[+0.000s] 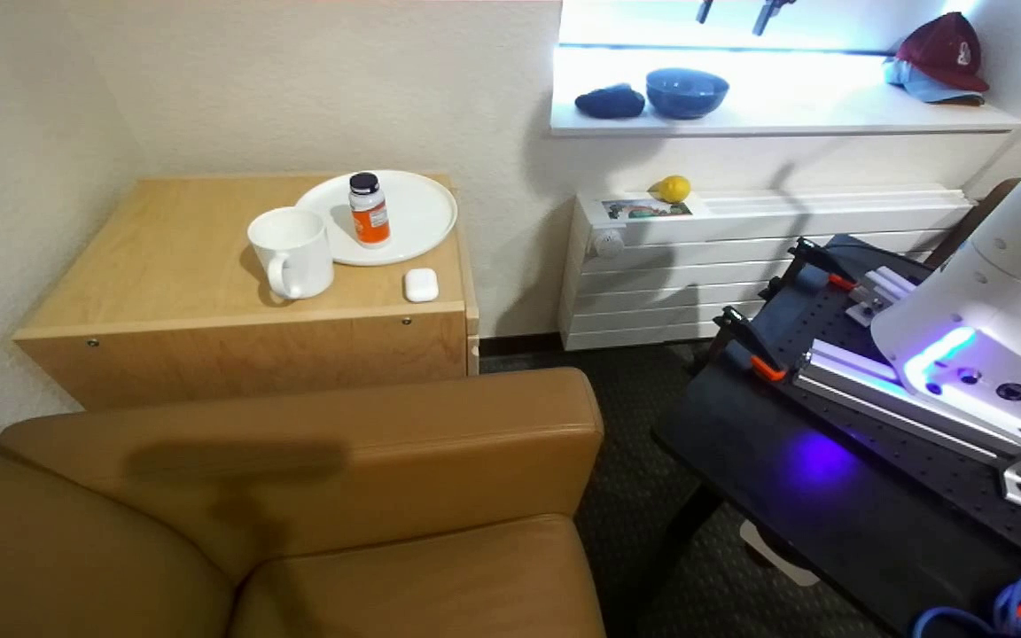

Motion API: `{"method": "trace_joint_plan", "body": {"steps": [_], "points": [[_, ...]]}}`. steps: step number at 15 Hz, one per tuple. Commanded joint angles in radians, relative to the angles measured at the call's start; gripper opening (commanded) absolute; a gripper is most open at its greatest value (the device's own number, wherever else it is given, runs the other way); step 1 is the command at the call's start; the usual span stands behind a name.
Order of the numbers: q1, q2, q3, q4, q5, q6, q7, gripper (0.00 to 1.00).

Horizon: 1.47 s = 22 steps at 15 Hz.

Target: Take the yellow object and place it in the black bowl on the window sill

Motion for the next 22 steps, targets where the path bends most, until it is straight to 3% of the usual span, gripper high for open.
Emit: {"method": "trace_joint_plan", "body": {"steps": [1,4,9,12,14,15,16,22], "points": [[-0.008,-0.004,0.010,0.002,0.001,-0.002,-0.001,1.00],[-0.009,0.066,0.020,0.000,-0.029,0.093,0.067,1.00],[-0.012,0.259,-0.002,-0.049,-0.057,0.496,0.170,1.00],[0.023,0.407,-0.069,-0.049,-0.179,0.671,0.304,1.00],[0.079,0.511,-0.160,-0.019,-0.242,0.708,0.395,1.00],[0.081,0.540,-0.169,-0.004,-0.204,0.660,0.395,1.00],[0.073,0.478,-0.147,-0.043,-0.178,0.678,0.339,1.00],[0.117,0.543,-0.184,-0.017,-0.187,0.714,0.381,1.00]]}}
